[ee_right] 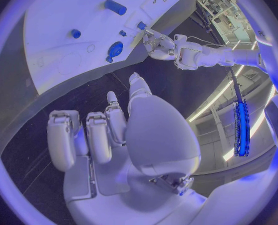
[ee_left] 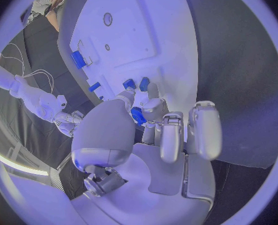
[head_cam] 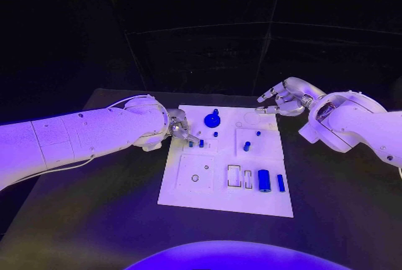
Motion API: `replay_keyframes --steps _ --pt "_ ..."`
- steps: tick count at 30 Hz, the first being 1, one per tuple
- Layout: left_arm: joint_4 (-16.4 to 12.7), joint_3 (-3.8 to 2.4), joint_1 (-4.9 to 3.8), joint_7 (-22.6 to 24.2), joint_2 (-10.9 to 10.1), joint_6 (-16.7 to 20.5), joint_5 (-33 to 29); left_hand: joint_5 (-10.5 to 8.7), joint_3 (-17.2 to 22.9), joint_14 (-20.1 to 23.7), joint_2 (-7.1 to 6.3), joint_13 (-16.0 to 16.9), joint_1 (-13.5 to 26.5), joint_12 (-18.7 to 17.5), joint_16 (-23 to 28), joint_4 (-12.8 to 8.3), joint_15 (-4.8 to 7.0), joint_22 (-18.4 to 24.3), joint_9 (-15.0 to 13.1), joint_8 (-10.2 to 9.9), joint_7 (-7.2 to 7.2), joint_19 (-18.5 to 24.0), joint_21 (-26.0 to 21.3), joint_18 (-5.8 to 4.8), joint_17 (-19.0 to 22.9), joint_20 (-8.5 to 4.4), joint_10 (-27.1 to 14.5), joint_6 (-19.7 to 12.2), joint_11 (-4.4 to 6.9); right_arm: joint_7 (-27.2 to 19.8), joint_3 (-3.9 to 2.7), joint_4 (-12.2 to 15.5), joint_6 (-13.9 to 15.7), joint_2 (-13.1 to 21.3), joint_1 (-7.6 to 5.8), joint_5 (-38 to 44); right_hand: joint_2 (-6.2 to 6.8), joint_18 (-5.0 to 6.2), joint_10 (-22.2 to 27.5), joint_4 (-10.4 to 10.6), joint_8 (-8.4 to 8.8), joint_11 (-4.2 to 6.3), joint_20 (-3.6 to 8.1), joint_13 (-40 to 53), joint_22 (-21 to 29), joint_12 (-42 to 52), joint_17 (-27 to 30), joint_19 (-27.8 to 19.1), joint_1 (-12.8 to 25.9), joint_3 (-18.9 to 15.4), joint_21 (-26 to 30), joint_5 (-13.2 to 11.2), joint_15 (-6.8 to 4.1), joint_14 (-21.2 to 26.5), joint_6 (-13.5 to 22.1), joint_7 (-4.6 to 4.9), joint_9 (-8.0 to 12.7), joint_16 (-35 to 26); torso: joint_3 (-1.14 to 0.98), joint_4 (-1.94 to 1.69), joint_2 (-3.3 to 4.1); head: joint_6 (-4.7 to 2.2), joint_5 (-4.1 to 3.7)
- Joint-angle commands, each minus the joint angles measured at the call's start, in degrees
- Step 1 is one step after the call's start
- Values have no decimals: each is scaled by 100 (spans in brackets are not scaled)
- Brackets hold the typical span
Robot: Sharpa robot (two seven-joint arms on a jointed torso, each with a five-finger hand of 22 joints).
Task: Assemble the parts on the task board
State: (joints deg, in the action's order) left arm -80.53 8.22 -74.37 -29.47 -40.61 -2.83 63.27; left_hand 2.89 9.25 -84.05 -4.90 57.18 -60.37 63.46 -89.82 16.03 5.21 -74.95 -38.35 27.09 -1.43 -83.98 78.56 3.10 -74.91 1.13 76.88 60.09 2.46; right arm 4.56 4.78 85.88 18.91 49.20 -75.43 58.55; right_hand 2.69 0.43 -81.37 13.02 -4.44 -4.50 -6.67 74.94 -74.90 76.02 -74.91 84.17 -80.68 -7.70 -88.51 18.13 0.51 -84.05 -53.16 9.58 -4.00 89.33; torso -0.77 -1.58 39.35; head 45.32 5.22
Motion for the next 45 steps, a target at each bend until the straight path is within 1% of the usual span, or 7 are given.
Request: replay_keyframes --steps 1,6,10,16,21,30,45 --pt "-57 -10 -8 182 -50 447 -217 -13 -54 -595 -2 -34 44 -15 -18 17 52 19 -8 35 2 -33 -37 44 -1509 -57 -22 -53 4 -56 -5 -6 11 -6 -11 -6 -57 26 30 8 -20 3 34 359 -1254 -21 -1394 422 2 -28 24 23 -32 -561 46 -9 -5 -21 -7 -4 -7 5 -2" --pt "-95 -17 -16 442 -105 781 -395 -12 -232 -595 -30 -138 55 -108 -18 50 44 106 0 15 -22 3 -112 63 -1509 -54 -93 -133 -14 -58 -5 -17 13 -9 -11 -18 -57 26 30 8 -20 3 34 359 -1254 -21 -1394 422 2 -28 24 23 -32 -561 46 -9 -5 -21 -10 -1 -4 -1 -4" --pt "-77 -18 -26 812 -116 1167 -547 2 -439 -579 2 -1308 -193 -1178 13 2 -64 857 81 -166 -188 347 -763 217 -1462 24 -878 -564 -162 -56 -5 -20 14 -7 -11 -23 -57 26 30 8 -20 3 34 359 -1254 -21 -1394 422 2 -28 24 23 -32 -561 46 -9 -5 -21 -13 7 -5 -10 -16" --pt "37 -12 -37 2028 21 1552 -628 52 -286 345 160 -1981 -1439 -2064 1429 -467 -442 3376 488 -584 -680 1768 -3198 654 372 334 -2186 -1367 -594 -52 -5 -24 17 -7 -11 -25 -65 28 30 19 -20 3 35 357 -1249 -23 -1391 419 13 -42 28 25 -32 -560 52 -9 -4 -23 -15 3 0 -51 -56" --pt "242 4 -28 3056 277 1774 -196 44 236 1038 87 -2793 -2371 -2945 2343 -975 -583 3636 1120 -1016 -787 1971 -3644 722 1429 499 -2629 -1345 -793 -55 -5 -28 13 -28 -11 -26 -66 28 30 19 -20 3 35 357 -1249 -22 -1389 418 12 -42 28 26 -32 -559 52 -9 -4 -25 -7 10 7 -86 -86" --pt "764 16 -5 3308 776 1535 1512 5 451 392 -331 -3791 -2391 -3712 1729 -1285 -565 3346 1903 -1468 -698 1346 -3283 690 1069 496 -2507 -929 -745 -60 -5 -29 3 -68 -11 -26 -67 28 30 19 -20 3 35 357 -1249 -22 -1390 419 10 -43 28 27 -32 -560 52 -9 -4 -24 -8 28 12 -114 -115" --pt "1230 121 21 3085 1194 921 2179 12 405 -147 -336 -4583 -2149 -4238 1117 -1396 -515 2100 2474 -1721 -651 483 -2075 450 531 456 -2264 -439 -734 -54 -5 -25 -1 -94 -11 -26 -67 28 30 19 -20 3 35 357 -1249 -22 -1390 419 10 -43 28 27 -32 -560 52 -9 -4 -24 -3 4 5 -84 -180"
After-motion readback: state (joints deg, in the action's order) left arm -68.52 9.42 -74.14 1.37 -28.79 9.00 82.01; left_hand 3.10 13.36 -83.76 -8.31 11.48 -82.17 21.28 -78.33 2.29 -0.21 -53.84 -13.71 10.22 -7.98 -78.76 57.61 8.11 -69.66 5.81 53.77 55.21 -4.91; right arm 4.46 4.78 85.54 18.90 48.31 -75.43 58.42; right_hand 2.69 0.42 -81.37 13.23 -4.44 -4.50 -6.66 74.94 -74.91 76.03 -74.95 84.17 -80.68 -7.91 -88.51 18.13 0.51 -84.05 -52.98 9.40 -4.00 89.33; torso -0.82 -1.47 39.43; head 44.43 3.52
